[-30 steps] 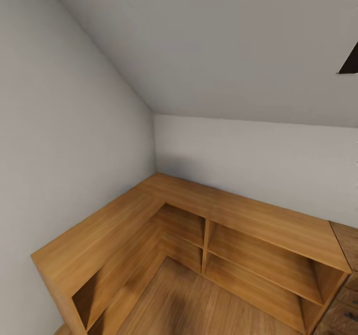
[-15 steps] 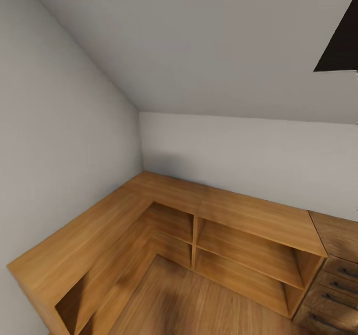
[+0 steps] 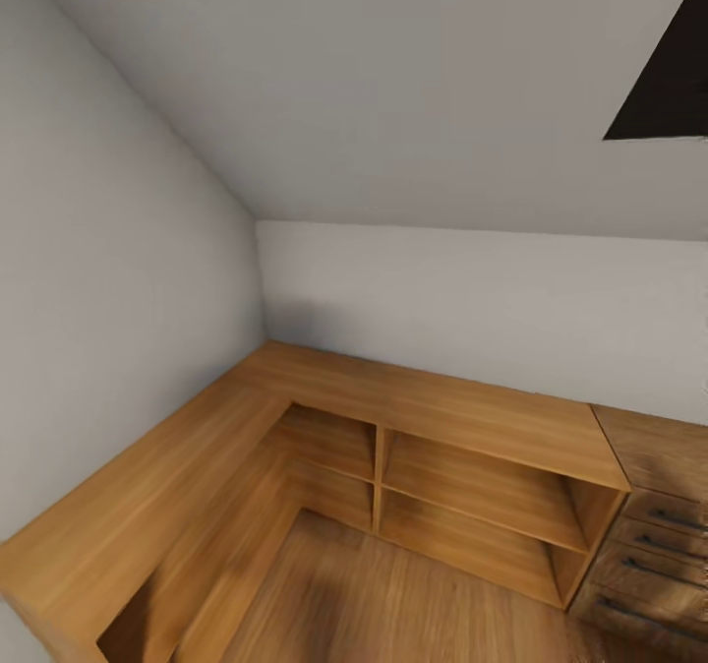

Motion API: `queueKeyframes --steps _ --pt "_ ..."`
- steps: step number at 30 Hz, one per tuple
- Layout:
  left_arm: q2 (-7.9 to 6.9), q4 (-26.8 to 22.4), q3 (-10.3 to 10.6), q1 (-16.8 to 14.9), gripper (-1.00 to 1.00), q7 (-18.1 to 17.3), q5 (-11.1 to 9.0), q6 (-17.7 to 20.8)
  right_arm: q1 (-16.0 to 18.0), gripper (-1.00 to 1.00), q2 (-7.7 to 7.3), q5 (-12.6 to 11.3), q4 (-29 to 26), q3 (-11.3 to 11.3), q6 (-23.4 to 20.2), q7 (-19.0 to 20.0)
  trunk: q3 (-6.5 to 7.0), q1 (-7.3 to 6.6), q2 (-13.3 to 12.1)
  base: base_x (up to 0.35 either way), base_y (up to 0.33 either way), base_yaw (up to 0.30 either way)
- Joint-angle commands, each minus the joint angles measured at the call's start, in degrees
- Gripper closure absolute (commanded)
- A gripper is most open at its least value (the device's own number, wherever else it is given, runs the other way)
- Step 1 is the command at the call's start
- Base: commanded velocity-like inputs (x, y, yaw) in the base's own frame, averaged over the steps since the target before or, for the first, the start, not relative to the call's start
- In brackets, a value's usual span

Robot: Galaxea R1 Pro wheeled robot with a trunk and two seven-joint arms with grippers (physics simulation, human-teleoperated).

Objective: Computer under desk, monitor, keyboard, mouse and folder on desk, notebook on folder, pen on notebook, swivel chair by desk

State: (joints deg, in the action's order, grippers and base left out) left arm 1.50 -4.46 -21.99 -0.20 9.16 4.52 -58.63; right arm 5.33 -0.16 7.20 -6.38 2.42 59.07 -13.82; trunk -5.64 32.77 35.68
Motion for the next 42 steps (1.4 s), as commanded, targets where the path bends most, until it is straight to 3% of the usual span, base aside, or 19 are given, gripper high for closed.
queueKeyframes --steps 1,13,29,42 --pt "0.01 0.0 -0.1 0.0 -1.0 0.5 0.5 -0.1 0.1 -1.0 -0.01 0.5 0.0 0.2 0.1 -0.6 -0.1 0.04 0.1 0.213 0.175 -0.27" --pt "0.07 0.0 -0.1 0.0 -1.0 0.5 0.5 -0.1 0.0 -1.0 -0.1 0.5 0.0 0.3 0.1 -0.6 -0.1 0.04 0.1 0.061 0.024 -0.288" --pt "0.05 0.0 -0.1 0.0 -1.0 0.6 0.5 -0.1 0.1 -1.0 -0.1 0.5 0.0 0.3 0.1 -0.6 -0.1 0.04 0.1 0.298 0.003 -0.297" --pt "0.0 0.0 -0.1 0.0 -1.0 0.6 0.5 -0.1 0.1 -1.0 -0.1 0.5 0.0 0.3 0.1 -0.6 -0.1 0.04 0.1 0.034 0.035 -0.297"
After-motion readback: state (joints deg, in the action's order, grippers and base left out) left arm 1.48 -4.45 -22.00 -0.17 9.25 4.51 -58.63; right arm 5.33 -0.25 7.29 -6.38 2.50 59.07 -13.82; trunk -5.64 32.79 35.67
